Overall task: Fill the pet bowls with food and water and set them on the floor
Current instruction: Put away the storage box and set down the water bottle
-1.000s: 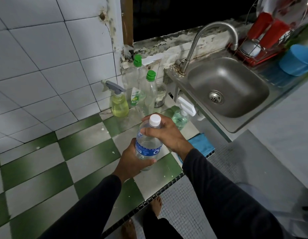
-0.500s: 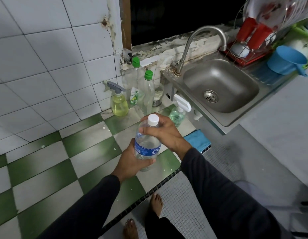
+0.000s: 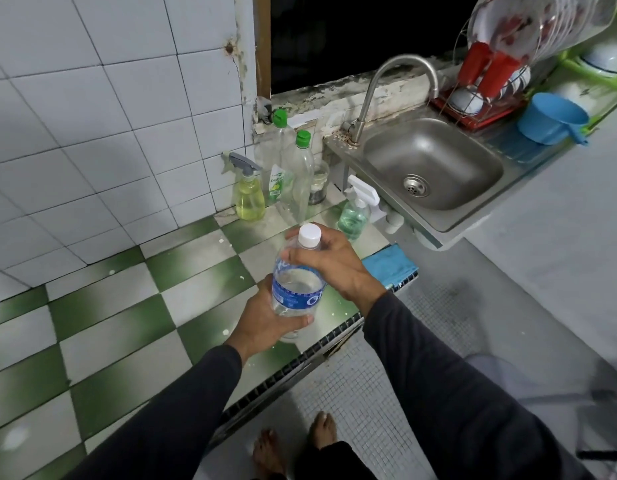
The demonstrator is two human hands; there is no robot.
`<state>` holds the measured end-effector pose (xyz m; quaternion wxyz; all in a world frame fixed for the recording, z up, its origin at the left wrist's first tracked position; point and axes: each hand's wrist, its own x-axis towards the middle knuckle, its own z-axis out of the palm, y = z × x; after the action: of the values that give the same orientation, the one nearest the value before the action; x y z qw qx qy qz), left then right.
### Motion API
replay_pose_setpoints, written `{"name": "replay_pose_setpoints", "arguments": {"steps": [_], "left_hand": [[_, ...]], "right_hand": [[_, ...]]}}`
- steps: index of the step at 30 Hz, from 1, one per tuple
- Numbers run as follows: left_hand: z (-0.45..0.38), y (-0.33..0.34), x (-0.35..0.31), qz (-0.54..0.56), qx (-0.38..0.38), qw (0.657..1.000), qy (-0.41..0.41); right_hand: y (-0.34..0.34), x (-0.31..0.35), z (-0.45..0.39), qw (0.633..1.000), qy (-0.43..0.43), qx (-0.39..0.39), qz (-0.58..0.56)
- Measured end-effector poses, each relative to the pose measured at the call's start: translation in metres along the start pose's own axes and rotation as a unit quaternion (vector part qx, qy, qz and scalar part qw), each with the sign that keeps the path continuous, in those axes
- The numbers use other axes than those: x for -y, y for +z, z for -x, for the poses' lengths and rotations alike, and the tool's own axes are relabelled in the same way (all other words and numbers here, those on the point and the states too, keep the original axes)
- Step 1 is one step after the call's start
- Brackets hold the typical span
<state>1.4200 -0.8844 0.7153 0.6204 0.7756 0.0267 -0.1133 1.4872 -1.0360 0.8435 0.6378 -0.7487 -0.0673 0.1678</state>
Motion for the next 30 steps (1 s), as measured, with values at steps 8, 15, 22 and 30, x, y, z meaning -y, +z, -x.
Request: {"name": "replay_pose_setpoints", "arguments": {"steps": [8, 15, 22, 30], "left_hand": [[0.042, 0.014, -0.005, -0.022, -0.022, 1.0, 0.007], [0.093, 0.034, -0.008, -0.03, -0.04, 0.999, 0.021], [0.16, 0.061, -0.003, -0.018, -0.07, 0.997, 0.01], [0.244, 0.089, 0.007, -0.002, -0.091, 0.996, 0.01]], "right_hand": [[0.004, 0.001, 0.041, 1.0, -0.007, -0.003, 0.009], [0.007, 0.001, 0.089, 0.999, -0.022, 0.023, 0.014], [0.017, -0.004, 0.153, 0.998, -0.038, 0.057, 0.011], [0.033, -0.021, 0.224, 0.994, -0.045, 0.092, 0.032]]}}
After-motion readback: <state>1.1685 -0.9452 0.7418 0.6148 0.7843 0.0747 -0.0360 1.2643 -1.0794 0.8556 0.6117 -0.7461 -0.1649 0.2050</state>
